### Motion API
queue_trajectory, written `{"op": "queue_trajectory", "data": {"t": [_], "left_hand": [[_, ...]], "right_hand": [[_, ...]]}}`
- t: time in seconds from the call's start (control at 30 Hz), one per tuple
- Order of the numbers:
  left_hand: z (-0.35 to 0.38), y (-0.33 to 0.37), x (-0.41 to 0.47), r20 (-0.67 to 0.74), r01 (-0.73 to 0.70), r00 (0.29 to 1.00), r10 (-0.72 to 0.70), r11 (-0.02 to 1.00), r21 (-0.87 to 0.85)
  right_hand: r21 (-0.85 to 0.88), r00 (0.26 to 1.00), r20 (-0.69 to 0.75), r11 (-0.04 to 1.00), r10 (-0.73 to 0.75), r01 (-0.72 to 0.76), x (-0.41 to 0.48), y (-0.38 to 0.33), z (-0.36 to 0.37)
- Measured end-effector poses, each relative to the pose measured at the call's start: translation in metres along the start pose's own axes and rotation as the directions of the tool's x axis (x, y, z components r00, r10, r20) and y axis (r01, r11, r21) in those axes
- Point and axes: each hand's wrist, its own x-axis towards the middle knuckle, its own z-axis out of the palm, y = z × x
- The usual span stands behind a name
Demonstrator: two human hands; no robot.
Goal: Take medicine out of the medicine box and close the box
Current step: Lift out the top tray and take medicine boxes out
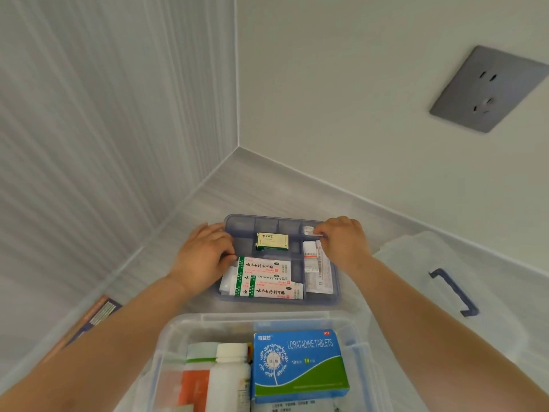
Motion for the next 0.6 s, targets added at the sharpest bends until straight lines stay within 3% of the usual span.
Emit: {"op": "queue_trajectory", "data": {"t": [0.17,0.27,0.37,0.47,0.53,0.6], "left_hand": [[-0.009,0.005,-0.013,-0.129,0.086,0.986,-0.103,0.988,-0.127],[-0.029,0.010,-0.026,-0.138,0.130,0.975,-0.172,0.954,-0.271],[-0.058,0.014,-0.056,-0.157,0.173,0.943,-0.294,0.835,-0.523],[-0.084,0.020,-0.100,-0.222,0.177,0.886,-0.408,0.738,-0.651],[-0.095,0.034,-0.126,-0.240,0.157,0.892,-0.384,0.759,-0.632],[-0.101,0.057,-0.143,-0.227,0.085,0.944,-0.240,0.840,-0.536]], "right_hand": [[0.044,1.000,0.006,0.999,0.008,-0.008,-0.020,0.002,-0.007],[0.224,0.996,-0.070,0.974,0.055,-0.038,-0.042,-0.005,-0.021],[0.532,0.975,-0.157,0.845,0.155,-0.048,-0.080,-0.018,-0.037],[0.761,0.978,-0.083,0.646,0.193,-0.063,-0.131,-0.032,-0.050],[0.810,0.985,-0.036,0.583,0.169,-0.071,-0.162,-0.040,-0.055],[0.791,0.990,-0.012,0.607,0.139,-0.076,-0.188,-0.045,-0.052]]}}
